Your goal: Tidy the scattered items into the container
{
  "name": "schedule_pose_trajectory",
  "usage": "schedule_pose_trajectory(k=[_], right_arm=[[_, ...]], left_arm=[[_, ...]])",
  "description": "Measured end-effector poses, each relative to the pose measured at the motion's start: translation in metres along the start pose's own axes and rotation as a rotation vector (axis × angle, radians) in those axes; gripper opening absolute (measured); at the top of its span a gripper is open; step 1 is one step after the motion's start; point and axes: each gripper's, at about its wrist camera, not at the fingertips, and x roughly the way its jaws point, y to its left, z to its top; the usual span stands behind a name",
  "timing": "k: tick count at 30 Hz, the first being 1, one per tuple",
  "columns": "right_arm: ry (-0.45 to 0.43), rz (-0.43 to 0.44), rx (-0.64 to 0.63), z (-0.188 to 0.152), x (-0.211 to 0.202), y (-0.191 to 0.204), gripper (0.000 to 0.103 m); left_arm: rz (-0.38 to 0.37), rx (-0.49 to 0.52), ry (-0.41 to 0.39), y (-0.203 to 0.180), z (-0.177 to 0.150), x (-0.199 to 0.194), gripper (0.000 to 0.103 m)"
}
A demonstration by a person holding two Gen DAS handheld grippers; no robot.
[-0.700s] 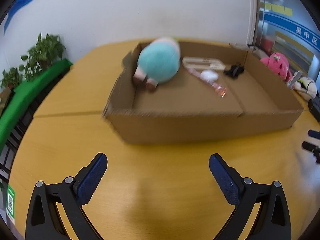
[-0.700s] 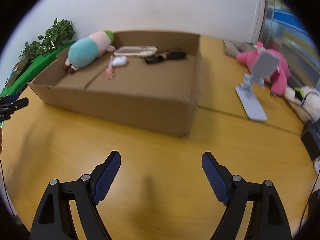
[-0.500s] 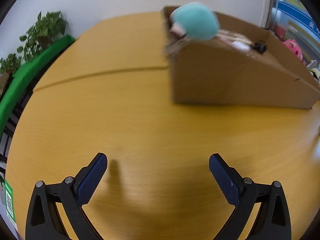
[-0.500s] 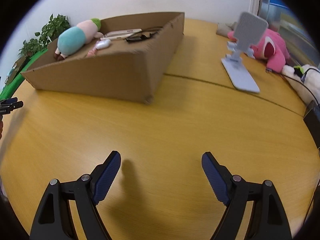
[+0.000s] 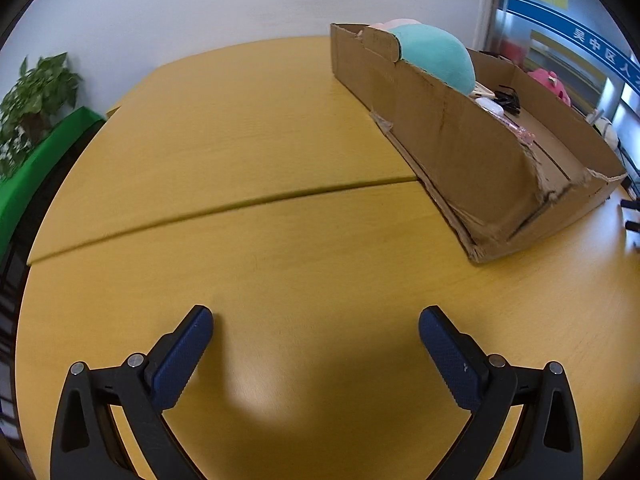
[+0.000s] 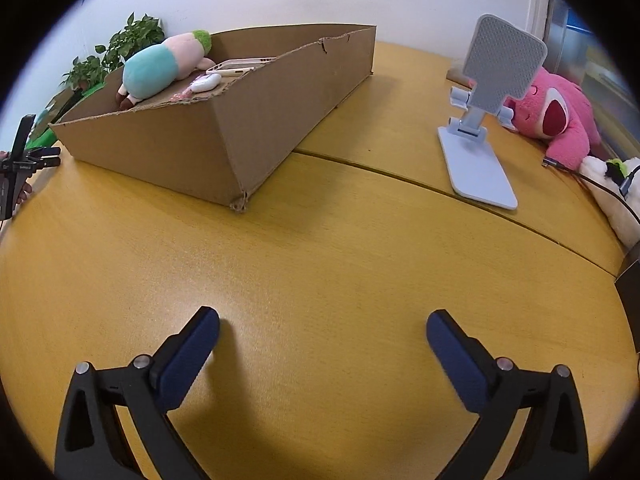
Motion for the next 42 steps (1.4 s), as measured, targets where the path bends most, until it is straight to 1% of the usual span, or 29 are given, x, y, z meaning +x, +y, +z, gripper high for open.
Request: schedule_pose_trajectory(k=[3, 8, 15, 29, 31, 42], right_arm=[[0.001, -0.005, 0.008, 0.001, 0.0, -0.002, 0.103], [0.001, -0.005, 0.008, 0.001, 0.0, -0.002, 0.103], [0.001, -0.005, 0.008, 0.001, -0.001, -0.003, 0.103], [0.002, -0.016, 0.024, 0.002, 0.0, -0.005, 0.103], [0.002, -0.017, 0.023, 0.001, -0.001, -0.005, 0.103], [0.003, -0.016, 0.023, 0.001, -0.001, -0.004, 0.103]], left_arm=[[-0.024, 0.027, 0.001, 0.001, 0.007, 0.0, 0.103], [-0.017, 0.028, -0.005, -0.006, -0.001, 0.002, 0.103], [-0.018, 0.027, -0.001, -0.001, 0.006, 0.002, 0.103], [-0.019, 0.025, 0.002, 0.003, 0.007, 0.002, 0.103], [-0.019, 0.025, 0.003, 0.008, 0.009, 0.006, 0.103], [-0.02, 0.024, 0.004, 0.006, 0.006, 0.005, 0.103]])
